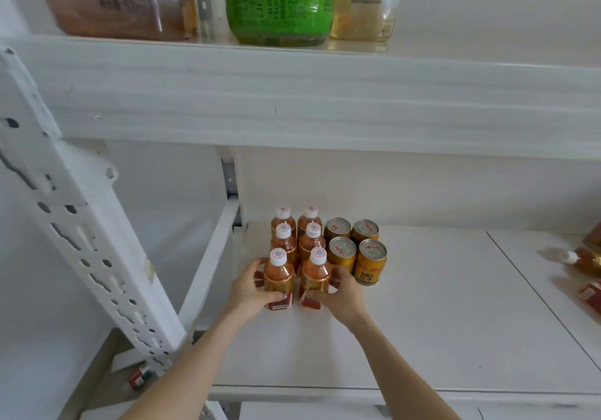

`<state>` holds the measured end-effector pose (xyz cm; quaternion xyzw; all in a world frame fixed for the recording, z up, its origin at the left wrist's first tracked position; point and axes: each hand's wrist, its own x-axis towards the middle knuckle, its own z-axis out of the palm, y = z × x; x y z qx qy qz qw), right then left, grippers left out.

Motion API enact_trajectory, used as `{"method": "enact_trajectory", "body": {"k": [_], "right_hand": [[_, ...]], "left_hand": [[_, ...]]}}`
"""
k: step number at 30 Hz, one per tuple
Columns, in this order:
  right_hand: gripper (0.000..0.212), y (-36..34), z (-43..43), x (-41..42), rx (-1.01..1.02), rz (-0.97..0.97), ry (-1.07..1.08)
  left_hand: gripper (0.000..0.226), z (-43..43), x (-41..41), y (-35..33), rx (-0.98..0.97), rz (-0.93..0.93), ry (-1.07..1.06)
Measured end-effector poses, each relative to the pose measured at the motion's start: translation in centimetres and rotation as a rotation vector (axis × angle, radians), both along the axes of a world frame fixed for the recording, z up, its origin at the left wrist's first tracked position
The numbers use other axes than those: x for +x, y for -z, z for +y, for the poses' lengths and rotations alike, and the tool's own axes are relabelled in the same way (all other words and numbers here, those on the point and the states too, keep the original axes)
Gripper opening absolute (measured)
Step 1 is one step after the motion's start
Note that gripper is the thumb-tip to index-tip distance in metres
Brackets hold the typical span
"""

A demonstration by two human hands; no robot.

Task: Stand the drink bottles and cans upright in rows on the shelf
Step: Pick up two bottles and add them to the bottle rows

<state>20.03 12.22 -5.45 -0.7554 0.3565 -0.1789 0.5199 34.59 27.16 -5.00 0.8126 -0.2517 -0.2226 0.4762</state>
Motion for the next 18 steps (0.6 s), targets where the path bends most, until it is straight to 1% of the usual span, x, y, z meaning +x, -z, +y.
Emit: {"method": "enact_trajectory", "body": {"k": [3,7,14,18], "right_hand": [[0.061,0.26,-0.1,0.45,0.018,-0.013,0.022],[0.058,0.33,-0.36,0.97,0.007,-0.002,0.018],[0.056,0.54,-0.49,0.97,-0.015,-0.009,0.008],[0.058,0.37,-0.27,0.86,-0.034,-0.02,0.003]], "left_hand": [[0.07,-0.55,0.23,0.17,0.007,0.025,-0.043],[0.057,-0.98,0.52,0.26,0.013,0.007,-0.029],[0.058,-1.07,0.53,0.23,0.006,0.02,-0.013],[0.064,-1.08,0.3,0.2,-0.001,0.032,-0.022]]}}
